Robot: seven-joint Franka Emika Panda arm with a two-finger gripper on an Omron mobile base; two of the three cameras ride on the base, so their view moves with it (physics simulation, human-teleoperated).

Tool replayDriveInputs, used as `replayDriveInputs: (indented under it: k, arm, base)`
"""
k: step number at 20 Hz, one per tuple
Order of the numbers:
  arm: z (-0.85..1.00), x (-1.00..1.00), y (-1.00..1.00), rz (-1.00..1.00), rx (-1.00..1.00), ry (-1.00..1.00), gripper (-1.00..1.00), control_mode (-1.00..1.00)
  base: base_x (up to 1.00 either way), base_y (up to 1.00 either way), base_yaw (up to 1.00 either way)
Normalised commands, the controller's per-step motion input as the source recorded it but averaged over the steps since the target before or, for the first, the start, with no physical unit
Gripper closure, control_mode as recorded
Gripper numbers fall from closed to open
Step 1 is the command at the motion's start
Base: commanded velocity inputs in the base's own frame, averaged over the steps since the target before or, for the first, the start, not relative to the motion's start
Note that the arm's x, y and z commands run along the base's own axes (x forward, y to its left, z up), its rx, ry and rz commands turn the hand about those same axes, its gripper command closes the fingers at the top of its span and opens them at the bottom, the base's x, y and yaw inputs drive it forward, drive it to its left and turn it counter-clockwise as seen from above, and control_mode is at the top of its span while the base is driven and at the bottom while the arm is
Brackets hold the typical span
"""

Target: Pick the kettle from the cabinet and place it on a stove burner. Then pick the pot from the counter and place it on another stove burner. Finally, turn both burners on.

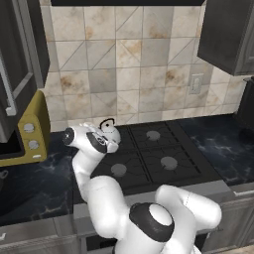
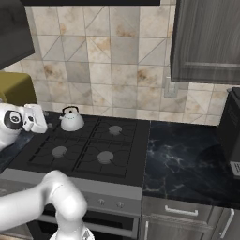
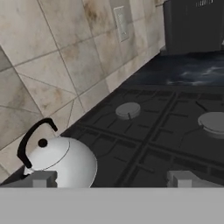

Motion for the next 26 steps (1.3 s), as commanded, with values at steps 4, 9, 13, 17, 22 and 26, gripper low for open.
replayDriveInputs:
  k: [4,9,13,17,22,26]
  arm:
    - [0.42,-0.35,-0.04,0.0,0.07,0.0,-1.0,-1.0]
    - [0.36,-0.35,-0.05,0.0,0.08,0.0,-1.0,-1.0]
    - [0.28,-0.45,-0.1,0.0,0.07,0.0,-1.0,-1.0]
    - [0.17,-0.47,-0.15,0.0,0.07,0.0,-1.0,-1.0]
    - [0.18,-0.52,-0.23,0.0,0.07,0.0,-1.0,-1.0]
    - [0.23,-0.49,-0.26,0.0,0.09,0.0,-1.0,-1.0]
  base:
    - [0.0,0.0,0.0]
    - [0.0,0.0,0.0]
    - [0.0,0.0,0.0]
    - [0.0,0.0,0.0]
    - [0.0,0.0,0.0]
    - [0.0,0.0,0.0]
